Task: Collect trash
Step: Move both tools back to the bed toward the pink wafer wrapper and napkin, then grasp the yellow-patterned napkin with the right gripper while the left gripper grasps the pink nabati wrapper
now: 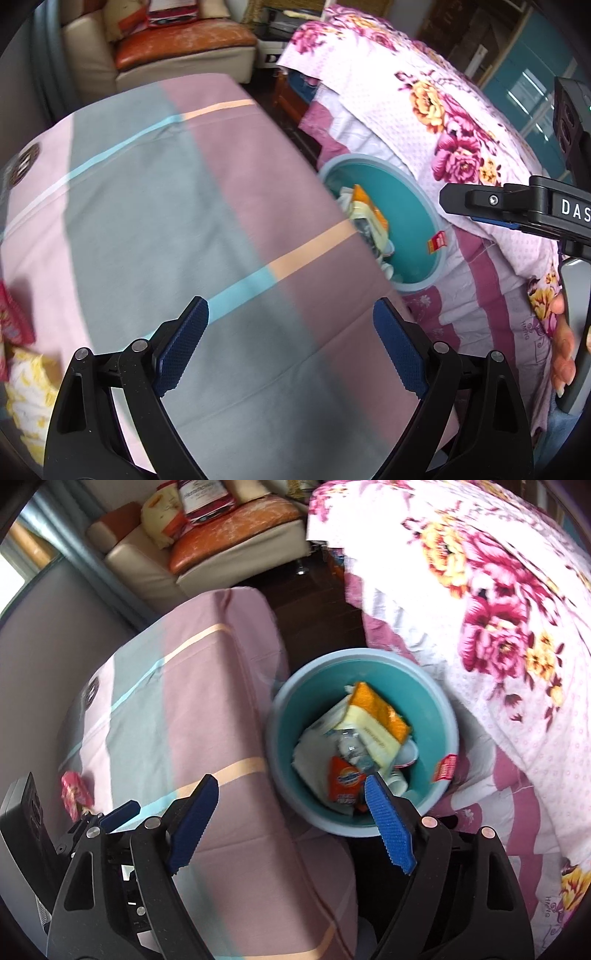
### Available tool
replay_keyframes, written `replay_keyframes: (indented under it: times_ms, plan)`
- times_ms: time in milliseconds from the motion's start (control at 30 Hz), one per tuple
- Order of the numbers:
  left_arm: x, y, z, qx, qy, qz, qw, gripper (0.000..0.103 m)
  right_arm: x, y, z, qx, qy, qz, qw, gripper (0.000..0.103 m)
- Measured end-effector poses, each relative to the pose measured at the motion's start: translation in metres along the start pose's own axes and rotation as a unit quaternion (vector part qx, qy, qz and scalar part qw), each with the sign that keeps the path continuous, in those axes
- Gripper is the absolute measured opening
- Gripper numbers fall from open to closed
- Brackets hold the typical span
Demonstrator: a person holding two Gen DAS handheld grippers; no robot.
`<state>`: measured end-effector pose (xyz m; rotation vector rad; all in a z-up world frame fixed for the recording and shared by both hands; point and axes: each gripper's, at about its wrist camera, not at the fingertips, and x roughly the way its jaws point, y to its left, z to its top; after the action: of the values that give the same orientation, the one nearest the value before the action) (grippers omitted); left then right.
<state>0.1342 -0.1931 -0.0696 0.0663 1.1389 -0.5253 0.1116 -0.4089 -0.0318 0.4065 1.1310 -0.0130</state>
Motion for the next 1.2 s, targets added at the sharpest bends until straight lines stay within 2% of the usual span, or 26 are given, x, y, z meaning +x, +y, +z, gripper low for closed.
replay_keyframes:
  times_ms: [367, 533, 633, 733, 833, 867, 900, 933, 967, 1067, 1200]
  plan:
    - [-0.053, 0.093, -0.044, -0.06, -0.024, 0.039, 0.9972, 0.091, 0.004, 0.095, -0.018, -0.093, 0.015, 0.016, 0.995, 0.078]
    - [-0.085, 0.151, -0.081, -0.102, -0.035, 0.046, 0.9931, 0.091, 0.012, 0.151, -0.029, -0.162, 0.029, 0.022, 0.986, 0.078]
    - [-0.1, 0.18, -0.104, -0.125, -0.038, 0.055, 0.9898, 0.091, 0.021, 0.189, -0.037, -0.211, 0.043, 0.035, 0.976, 0.078]
    - [-0.114, 0.208, -0.128, -0.147, -0.038, 0.063, 0.9864, 0.091, 0.033, 0.229, -0.046, -0.264, 0.059, 0.06, 0.961, 0.078]
    - [-0.122, 0.23, -0.148, -0.162, -0.033, 0.074, 0.9835, 0.091, 0.046, 0.272, -0.058, -0.323, 0.075, 0.08, 0.94, 0.078]
    - [-0.125, 0.237, -0.154, -0.165, -0.031, 0.075, 0.9829, 0.091, 0.055, 0.295, -0.066, -0.357, 0.084, 0.091, 0.926, 0.078]
    - [-0.128, 0.243, -0.159, -0.167, -0.03, 0.076, 0.9825, 0.091, 0.058, 0.303, -0.069, -0.367, 0.087, 0.096, 0.921, 0.078]
    - [-0.129, 0.247, -0.163, -0.168, -0.029, 0.077, 0.9823, 0.091, 0.065, 0.318, -0.075, -0.388, 0.094, 0.109, 0.91, 0.078]
    - [-0.131, 0.253, -0.167, -0.169, -0.028, 0.079, 0.9821, 0.091, 0.068, 0.324, -0.077, -0.395, 0.096, 0.114, 0.907, 0.078]
    - [-0.135, 0.265, -0.178, -0.168, -0.023, 0.083, 0.982, 0.091, 0.091, 0.357, -0.091, -0.446, 0.116, 0.126, 0.879, 0.078]
    - [-0.139, 0.278, -0.193, -0.172, -0.02, 0.08, 0.9816, 0.091, 0.113, 0.374, -0.098, -0.465, 0.147, 0.136, 0.862, 0.078]
